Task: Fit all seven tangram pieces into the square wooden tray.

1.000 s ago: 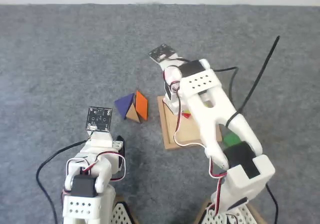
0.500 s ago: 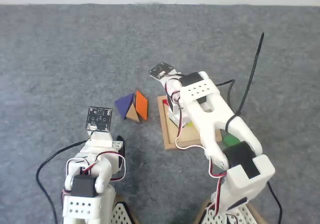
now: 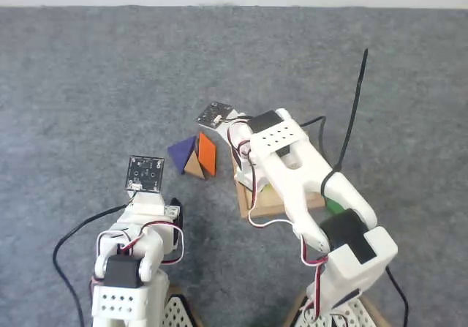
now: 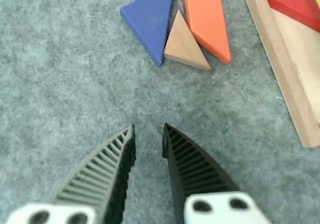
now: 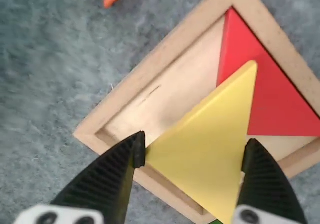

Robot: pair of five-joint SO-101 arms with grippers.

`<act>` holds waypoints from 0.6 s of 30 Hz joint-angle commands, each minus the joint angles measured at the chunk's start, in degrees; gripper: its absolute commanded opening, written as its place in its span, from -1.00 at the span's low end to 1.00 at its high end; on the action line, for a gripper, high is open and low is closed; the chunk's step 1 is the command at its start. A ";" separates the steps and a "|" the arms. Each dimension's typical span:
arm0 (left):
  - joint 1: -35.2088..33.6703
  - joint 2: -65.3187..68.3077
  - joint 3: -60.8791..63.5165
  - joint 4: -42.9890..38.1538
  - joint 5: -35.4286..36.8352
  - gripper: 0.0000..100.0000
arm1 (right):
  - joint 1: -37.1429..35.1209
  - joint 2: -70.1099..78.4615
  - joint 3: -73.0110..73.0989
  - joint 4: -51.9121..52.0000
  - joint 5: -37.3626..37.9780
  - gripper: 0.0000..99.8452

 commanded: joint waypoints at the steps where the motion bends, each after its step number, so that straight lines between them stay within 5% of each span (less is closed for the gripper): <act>1: 0.18 -1.14 -0.75 0.35 -0.26 -0.81 | 0.75 -3.91 -0.44 -0.04 -3.25 -0.46; 6: 0.18 -1.14 -0.75 0.35 -0.26 -0.81 | 6.73 -3.82 0.26 -0.84 -25.93 -0.46; 18: 0.18 -1.14 -0.75 0.35 -0.26 -0.81 | 12.44 -3.38 0.97 -5.93 -30.68 -0.46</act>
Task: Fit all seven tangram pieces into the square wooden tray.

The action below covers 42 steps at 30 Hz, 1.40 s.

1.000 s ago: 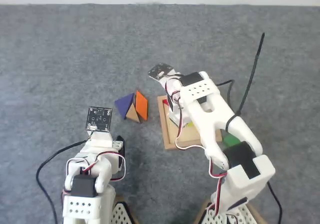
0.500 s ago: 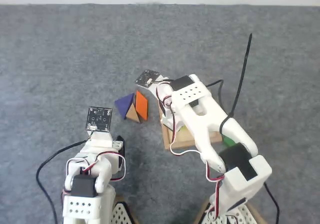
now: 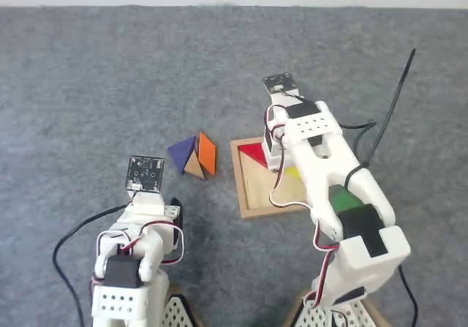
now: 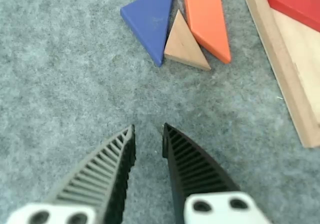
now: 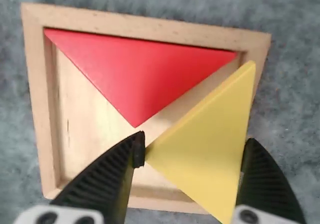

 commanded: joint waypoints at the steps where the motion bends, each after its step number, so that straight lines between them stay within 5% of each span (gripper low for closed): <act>1: 0.18 -1.14 -0.75 0.35 -0.26 -0.81 | 0.48 -2.77 -0.09 -1.10 -3.16 -0.46; 14: 0.18 -1.14 -0.75 0.35 -0.26 -0.81 | -0.04 1.71 -2.55 -1.80 -4.31 -0.45; 23: 0.18 -1.14 -0.75 0.35 -0.26 -0.81 | -2.42 1.27 -2.73 -2.24 -4.13 -0.04; 29: 0.18 -1.14 -0.75 0.35 -0.26 -0.81 | -1.19 -0.40 -5.98 0.48 -4.04 -0.12; 38: 0.18 -1.14 -0.75 0.35 -0.26 -0.81 | 12.09 -24.31 3.96 1.01 1.93 -0.19; 42: 0.18 -1.14 -0.75 0.35 -0.26 -0.81 | 13.49 -23.96 14.95 -6.02 5.71 -0.54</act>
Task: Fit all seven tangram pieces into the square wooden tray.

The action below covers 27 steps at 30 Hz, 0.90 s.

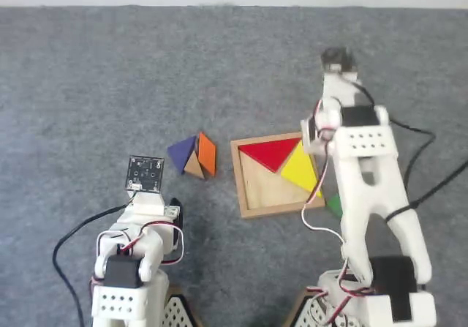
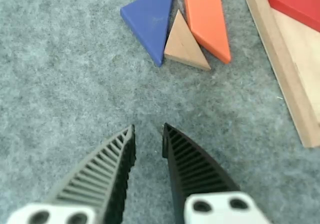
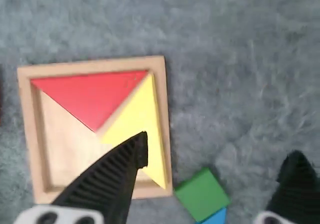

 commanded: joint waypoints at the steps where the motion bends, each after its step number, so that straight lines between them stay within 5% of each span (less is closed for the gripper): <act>1: 0.18 -1.14 -0.75 0.35 -0.26 -0.81 | 1.10 -1.89 7.30 -6.55 3.69 -0.63; 17: 0.18 -1.14 -0.75 0.35 -0.26 -0.81 | -3.82 9.89 7.91 -11.56 4.57 -0.71; 27: 0.18 -1.14 -0.75 0.35 -0.26 -0.81 | 2.68 -4.09 6.77 -7.16 4.84 -0.71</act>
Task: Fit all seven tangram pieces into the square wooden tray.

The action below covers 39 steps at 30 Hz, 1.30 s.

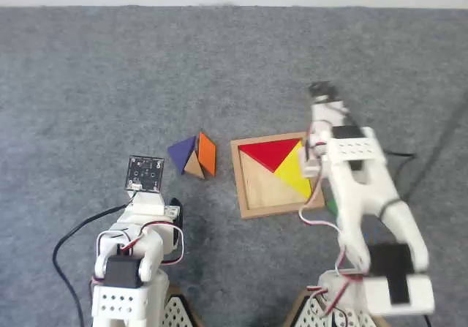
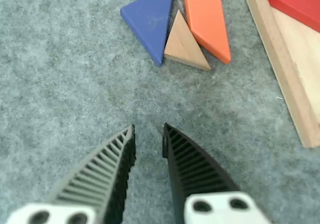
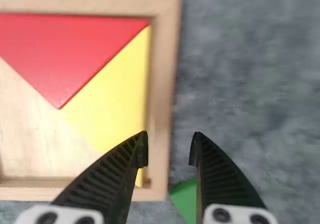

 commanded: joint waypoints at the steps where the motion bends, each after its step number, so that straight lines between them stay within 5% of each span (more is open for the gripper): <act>1: 0.18 -1.14 -0.75 0.35 -0.26 -0.81 | 1.80 -7.96 -2.64 1.98 0.79 -0.71; 11: 0.18 -1.14 -0.75 0.35 -0.26 -0.81 | -8.92 -2.33 -0.97 -0.92 0.44 -0.71; 30: 0.18 -1.14 -0.75 0.35 -0.26 -0.81 | 0.84 8.31 -6.33 -3.82 2.46 -0.71; 39: 0.18 -1.14 -0.75 0.35 -0.26 -0.81 | -11.12 0.66 -4.40 -1.01 -0.35 -0.71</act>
